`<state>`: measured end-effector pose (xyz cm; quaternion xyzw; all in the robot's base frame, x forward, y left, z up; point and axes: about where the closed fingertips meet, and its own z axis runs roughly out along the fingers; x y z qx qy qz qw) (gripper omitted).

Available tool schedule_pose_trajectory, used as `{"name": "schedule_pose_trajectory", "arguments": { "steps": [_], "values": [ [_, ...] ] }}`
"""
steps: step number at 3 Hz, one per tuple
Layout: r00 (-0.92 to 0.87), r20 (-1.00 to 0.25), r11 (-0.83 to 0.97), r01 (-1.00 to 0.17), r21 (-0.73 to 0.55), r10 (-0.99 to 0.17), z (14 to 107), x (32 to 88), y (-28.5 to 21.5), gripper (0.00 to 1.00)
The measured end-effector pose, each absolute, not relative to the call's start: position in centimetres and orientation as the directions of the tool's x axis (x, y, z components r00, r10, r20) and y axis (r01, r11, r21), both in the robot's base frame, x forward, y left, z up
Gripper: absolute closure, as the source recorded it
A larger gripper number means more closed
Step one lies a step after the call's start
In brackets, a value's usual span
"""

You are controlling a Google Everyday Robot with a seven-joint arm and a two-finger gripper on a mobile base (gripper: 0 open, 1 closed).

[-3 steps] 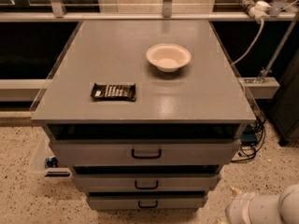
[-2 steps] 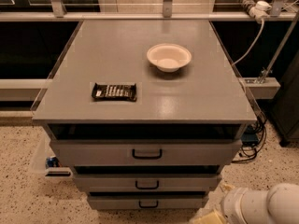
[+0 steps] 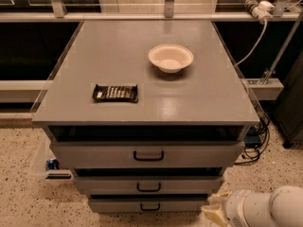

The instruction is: Open middle drawer

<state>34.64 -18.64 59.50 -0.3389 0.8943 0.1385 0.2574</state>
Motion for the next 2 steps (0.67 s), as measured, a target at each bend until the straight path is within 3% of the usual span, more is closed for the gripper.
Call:
{"name": "schedule_pose_trajectory", "arguments": {
  "steps": [1,2],
  "values": [
    [-0.638,-0.554,0.732,-0.677,0.073,-0.535,59.5,34.64,-18.64,0.85],
    [-0.63,-0.572,0.754,-0.657,0.031,-0.525,58.86,35.33,-18.67,1.0]
  ]
}}
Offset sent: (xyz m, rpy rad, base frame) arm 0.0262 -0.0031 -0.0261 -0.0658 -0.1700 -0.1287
